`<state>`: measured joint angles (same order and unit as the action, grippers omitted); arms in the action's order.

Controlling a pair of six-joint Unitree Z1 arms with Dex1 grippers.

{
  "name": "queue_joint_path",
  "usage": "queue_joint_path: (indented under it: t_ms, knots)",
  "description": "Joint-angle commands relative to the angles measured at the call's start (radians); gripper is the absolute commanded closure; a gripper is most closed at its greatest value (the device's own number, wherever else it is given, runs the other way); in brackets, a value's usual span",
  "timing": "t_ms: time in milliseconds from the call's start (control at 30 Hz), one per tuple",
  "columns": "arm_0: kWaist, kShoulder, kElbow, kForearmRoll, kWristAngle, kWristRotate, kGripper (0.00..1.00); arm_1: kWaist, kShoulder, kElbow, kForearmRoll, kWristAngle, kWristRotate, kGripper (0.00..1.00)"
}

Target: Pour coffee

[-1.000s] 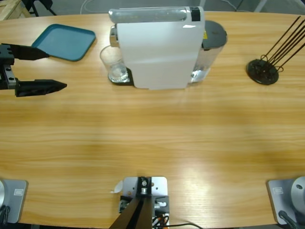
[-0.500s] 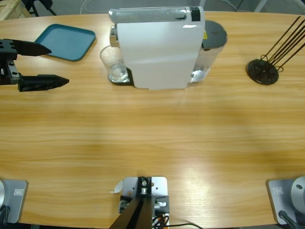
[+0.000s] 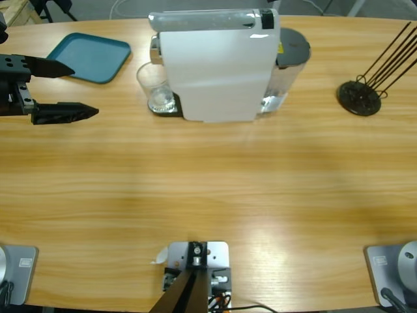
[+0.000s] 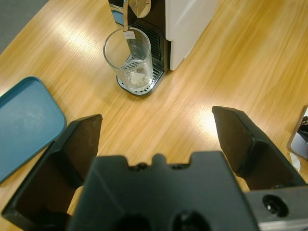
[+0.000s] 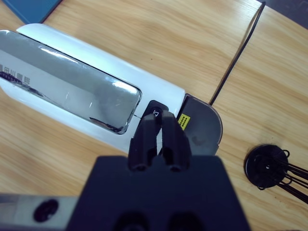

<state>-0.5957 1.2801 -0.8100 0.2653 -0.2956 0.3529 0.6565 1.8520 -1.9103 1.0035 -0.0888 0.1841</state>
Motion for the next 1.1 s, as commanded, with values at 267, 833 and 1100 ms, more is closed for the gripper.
queue_joint_path:
  t_ms: [267, 833, 1100]
  knots:
    - [-0.008, 0.042, 0.014, -0.012, 0.013, -0.009, 0.000, 0.003, 0.060, 0.046, -0.005, 0.027, 0.029, 1.000]
    - [0.000, 0.041, 0.016, -0.012, 0.013, -0.011, 0.000, 0.003, 0.084, 0.062, 0.007, 0.031, 0.034, 1.000]
    - [0.000, 0.042, 0.020, -0.012, 0.013, -0.012, 0.000, 0.003, 0.109, 0.062, 0.022, 0.034, 0.035, 1.000]
